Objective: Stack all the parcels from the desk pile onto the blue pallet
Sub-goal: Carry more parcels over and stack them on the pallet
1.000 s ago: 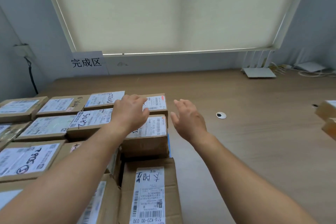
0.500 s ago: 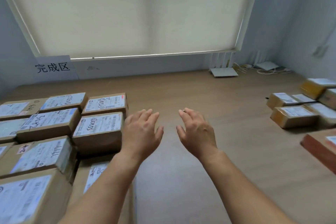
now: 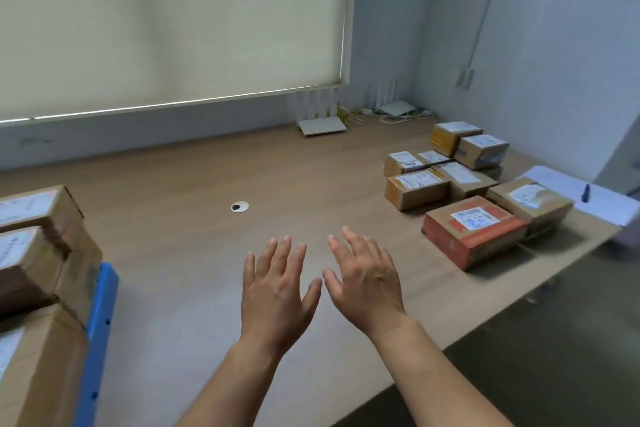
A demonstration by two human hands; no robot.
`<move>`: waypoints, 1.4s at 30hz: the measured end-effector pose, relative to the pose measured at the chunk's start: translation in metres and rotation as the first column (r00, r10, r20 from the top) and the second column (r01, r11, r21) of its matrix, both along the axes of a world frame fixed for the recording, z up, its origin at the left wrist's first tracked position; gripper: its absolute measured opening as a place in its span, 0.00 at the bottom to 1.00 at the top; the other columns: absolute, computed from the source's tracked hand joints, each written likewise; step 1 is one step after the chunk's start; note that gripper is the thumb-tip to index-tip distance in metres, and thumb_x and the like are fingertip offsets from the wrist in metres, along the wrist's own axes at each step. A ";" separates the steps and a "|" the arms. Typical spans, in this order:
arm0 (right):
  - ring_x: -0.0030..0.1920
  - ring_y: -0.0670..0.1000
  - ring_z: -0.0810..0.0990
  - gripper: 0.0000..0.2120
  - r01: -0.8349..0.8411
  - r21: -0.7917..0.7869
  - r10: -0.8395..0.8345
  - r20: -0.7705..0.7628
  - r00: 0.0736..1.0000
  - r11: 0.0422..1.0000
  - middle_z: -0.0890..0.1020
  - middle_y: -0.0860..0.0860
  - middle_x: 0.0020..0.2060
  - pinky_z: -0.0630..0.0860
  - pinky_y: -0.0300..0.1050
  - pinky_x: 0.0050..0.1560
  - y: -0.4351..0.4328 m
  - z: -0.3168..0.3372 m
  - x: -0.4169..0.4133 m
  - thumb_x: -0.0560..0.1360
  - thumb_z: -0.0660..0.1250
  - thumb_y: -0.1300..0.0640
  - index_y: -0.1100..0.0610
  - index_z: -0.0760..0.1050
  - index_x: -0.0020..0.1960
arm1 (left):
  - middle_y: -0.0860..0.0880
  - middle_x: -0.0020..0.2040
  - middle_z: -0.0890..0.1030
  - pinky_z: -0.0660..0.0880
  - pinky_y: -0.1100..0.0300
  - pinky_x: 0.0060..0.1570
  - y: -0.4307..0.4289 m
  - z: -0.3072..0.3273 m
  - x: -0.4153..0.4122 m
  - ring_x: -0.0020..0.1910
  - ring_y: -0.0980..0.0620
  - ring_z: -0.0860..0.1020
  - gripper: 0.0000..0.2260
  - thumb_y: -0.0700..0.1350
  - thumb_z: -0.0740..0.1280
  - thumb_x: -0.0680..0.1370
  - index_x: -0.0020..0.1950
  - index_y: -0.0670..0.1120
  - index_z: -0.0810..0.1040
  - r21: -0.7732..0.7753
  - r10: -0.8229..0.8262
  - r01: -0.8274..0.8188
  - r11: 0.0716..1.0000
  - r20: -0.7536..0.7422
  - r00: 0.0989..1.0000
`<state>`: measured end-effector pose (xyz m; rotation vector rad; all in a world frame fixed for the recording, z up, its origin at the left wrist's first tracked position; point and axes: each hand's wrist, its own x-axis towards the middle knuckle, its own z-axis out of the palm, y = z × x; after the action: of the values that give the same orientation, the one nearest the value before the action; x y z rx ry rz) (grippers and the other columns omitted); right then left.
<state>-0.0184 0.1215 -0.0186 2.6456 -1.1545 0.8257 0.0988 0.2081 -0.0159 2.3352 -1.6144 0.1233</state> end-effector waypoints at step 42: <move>0.51 0.59 0.82 0.24 0.333 0.017 -0.332 -0.041 0.942 0.943 0.82 0.57 0.52 0.77 0.57 0.50 -0.406 -0.003 -0.269 0.62 0.79 0.52 0.57 0.79 0.56 | 0.54 0.78 0.46 0.30 0.52 0.68 -0.452 -0.022 -0.246 0.76 0.53 0.41 0.35 0.67 0.34 0.71 0.77 0.57 0.45 0.011 -0.209 0.213 0.977 -0.145 0.967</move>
<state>-0.2870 -0.2841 -0.0212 2.3706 -1.5511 0.6970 -0.1471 -0.2440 -0.0374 2.1202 -1.7875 -0.1104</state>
